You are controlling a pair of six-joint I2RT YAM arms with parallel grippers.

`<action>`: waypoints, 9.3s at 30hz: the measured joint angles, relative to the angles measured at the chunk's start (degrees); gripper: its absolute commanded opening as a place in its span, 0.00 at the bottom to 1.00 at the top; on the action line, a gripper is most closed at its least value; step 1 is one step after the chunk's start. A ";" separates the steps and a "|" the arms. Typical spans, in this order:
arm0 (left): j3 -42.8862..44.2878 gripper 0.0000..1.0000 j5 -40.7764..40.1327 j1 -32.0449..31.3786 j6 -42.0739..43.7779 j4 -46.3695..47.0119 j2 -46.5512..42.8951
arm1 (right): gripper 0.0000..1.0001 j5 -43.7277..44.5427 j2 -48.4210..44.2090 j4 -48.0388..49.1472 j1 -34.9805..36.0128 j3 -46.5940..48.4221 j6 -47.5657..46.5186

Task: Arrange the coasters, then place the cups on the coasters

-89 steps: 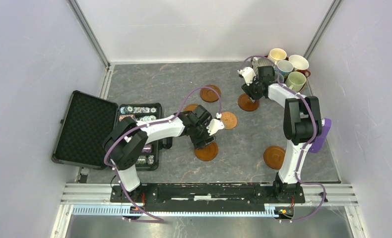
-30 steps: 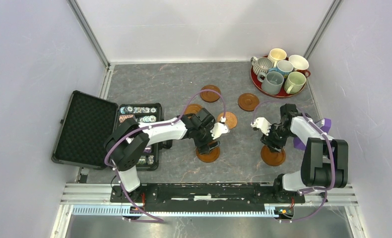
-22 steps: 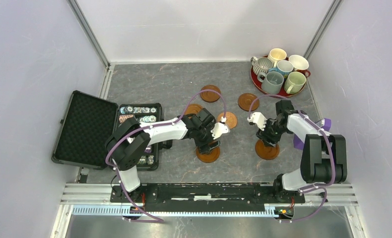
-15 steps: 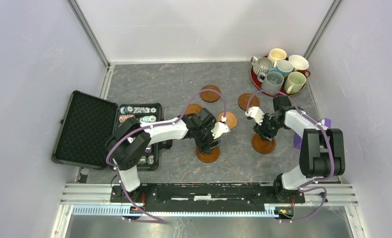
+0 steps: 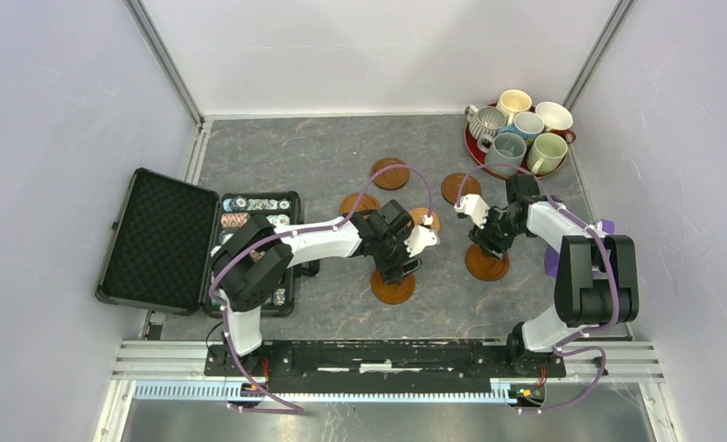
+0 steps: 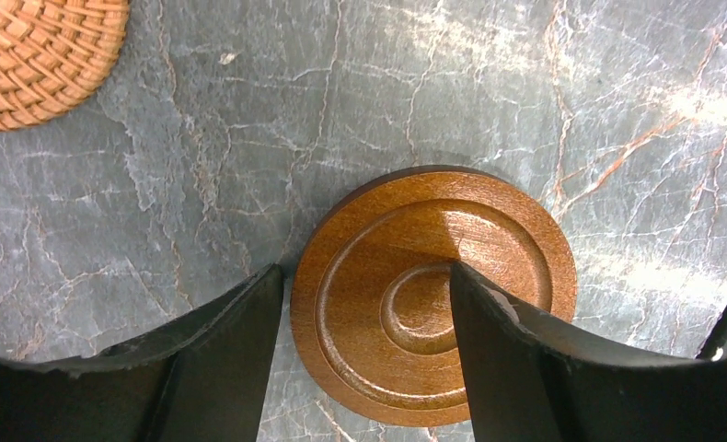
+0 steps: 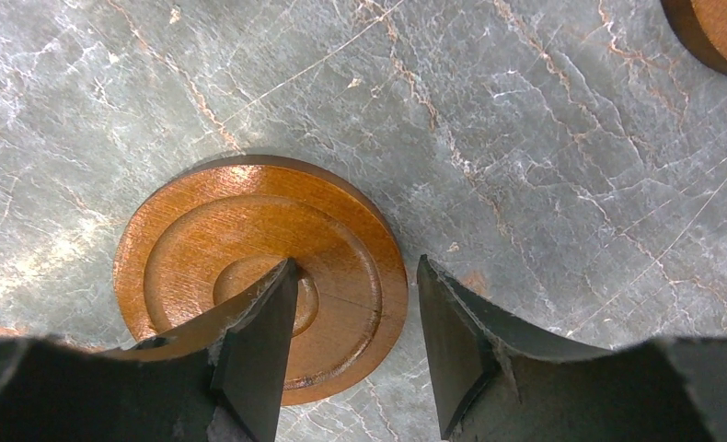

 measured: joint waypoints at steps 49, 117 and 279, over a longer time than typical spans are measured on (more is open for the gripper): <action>33.03 0.82 -16.61 17.27 -4.33 -3.87 20.55 | 0.69 -8.33 1.11 7.37 0.00 12.79 18.53; 14.99 1.00 -2.73 20.15 -9.49 -13.16 -7.65 | 0.50 19.06 12.96 16.96 -0.02 20.20 7.34; 5.49 1.00 -7.58 20.70 -4.44 -20.09 -29.86 | 0.84 -4.59 -5.86 -0.33 -18.62 21.49 15.19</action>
